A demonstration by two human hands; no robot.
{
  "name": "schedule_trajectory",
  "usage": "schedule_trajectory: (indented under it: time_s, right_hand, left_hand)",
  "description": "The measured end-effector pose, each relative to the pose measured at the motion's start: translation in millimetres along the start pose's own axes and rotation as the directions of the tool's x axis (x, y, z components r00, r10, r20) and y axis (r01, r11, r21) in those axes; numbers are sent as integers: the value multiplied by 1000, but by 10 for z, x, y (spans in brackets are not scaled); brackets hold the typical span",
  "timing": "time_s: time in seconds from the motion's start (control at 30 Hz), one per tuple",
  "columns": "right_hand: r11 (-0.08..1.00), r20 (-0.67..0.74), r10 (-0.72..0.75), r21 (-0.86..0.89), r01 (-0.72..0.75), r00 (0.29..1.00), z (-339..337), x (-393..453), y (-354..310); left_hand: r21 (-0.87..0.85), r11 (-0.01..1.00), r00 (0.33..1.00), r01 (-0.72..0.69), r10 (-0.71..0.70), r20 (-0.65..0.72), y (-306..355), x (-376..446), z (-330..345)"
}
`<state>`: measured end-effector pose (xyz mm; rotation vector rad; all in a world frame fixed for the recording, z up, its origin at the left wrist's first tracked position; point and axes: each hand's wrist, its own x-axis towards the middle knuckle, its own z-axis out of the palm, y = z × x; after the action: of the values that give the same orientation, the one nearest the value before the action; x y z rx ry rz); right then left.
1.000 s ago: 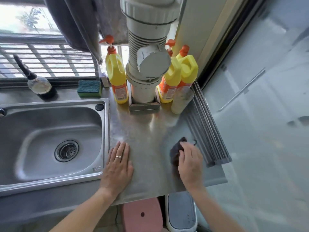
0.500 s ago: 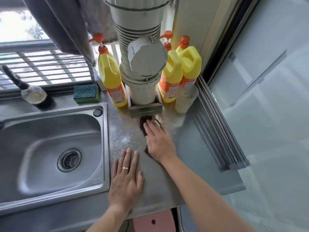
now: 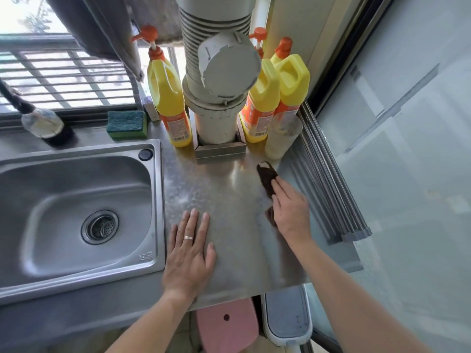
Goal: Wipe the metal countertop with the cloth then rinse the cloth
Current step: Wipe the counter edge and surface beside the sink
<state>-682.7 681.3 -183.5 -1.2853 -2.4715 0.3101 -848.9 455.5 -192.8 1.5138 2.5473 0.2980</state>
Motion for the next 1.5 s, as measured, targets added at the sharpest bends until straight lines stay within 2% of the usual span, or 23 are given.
schedule_trajectory:
  time_s: [0.17, 0.23, 0.3, 0.4, 0.53, 0.63, 0.7, 0.77, 0.83, 0.87, 0.9, 0.97, 1.03, 1.07, 1.2, 1.27, 1.37, 1.5]
  right_hand:
    - [956, -103, 293, 15, -293, 950, -169, -453, 107]
    - [945, -106, 327, 36, -326, 939, -134, -547, -102]
    - [975, -71, 219, 62, -215, 973, -29, -698, -410]
    - [988, 16, -32, 154, 30, 999, 122, -930, -848]
    - [952, 141, -210, 255, 169, 968, 20, -1141, -927]
    - [914, 191, -343, 292, 281, 920, -221, -1362, -731]
    - [887, 126, -250, 427, 175, 960, -410, -1402, -609]
    - [904, 14, -31, 426, 22, 999, -549, -1284, -448]
    - [980, -130, 162, 140, -143, 978, -603, -1060, -233]
    - [973, -172, 229, 32, -227, 958, -601, -958, -139]
    - [968, -165, 245, -16, -252, 955, -587, -887, -71]
    - [993, -22, 88, -71, -90, 996, -466, -841, 70]
    - [990, 105, -98, -92, 107, 990, -306, -847, 180]
    - [991, 103, -103, -75, 111, 989, -254, -810, 218]
    - [984, -20, 174, -28, -174, 985, -91, -443, 85]
    - [969, -34, 245, -23, -246, 969, -15, -255, -123]
    - [987, -7, 158, 3, -158, 987, 112, -205, -559]
    - [991, 62, -2, 137, -6, 998, 200, -577, -1136]
  left_hand:
    - [-29, 1000, 1000, 6, -6, 0, 20, -2, -28]
    - [-52, 999, 1000, 12, -12, 1, 29, -6, -42]
    - [-78, 997, 1000, 15, -15, -2, 38, -14, -62]
    - [-121, 993, 999, 6, -10, -31, 44, -14, -81]
    - [-267, 964, 997, -17, -6, -83, -30, -81, -80]
    - [-268, 958, 994, -104, 90, -66, -136, -173, -110]
    - [-236, 957, 986, -168, 163, -40, -198, -212, -139]
    - [-195, 960, 979, -202, 200, -31, -228, -228, -162]
    - [-157, 963, 976, -218, 214, -39, -206, -247, -166]
    - [-147, 965, 977, -215, 211, -44, -188, -259, -165]
    - [-144, 967, 978, -208, 204, -46, -173, -272, -160]
    - [-133, 970, 979, -203, 198, -43, -156, -292, -138]
    - [-115, 972, 979, -204, 201, -40, -166, -297, -111]
    - [-113, 973, 979, -203, 200, -38, -172, -291, -104]
    - [-121, 974, 981, -193, 190, -33, -155, -267, -117]
    - [-108, 976, 982, -188, 186, -27, -149, -266, -123]
    - [-102, 977, 982, -187, 185, -24, -152, -256, -131]
    - [-129, 975, 983, -181, 179, -29, -140, -257, -150]
